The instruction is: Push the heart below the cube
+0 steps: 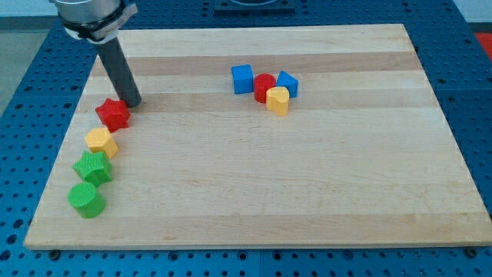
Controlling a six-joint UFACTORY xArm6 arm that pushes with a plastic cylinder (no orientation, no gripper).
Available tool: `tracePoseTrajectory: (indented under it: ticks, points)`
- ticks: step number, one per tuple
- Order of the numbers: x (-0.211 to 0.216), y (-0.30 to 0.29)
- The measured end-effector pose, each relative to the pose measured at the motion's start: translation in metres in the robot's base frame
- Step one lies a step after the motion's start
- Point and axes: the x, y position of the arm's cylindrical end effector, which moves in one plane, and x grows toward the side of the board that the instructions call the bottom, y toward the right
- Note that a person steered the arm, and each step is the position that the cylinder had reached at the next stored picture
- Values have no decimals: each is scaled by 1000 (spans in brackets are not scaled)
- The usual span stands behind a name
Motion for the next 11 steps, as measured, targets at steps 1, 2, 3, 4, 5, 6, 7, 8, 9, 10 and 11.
tracePoseTrajectory:
  ticks: [1,2,3,4,5,6,7,8,9,10,11]
  points:
    - [4,37]
    - [23,90]
    - [38,142]
    - [43,196]
    - [45,249]
    - [44,293]
    - [29,295]
    - [13,285]
    - [8,262]
    - [8,223]
    - [13,196]
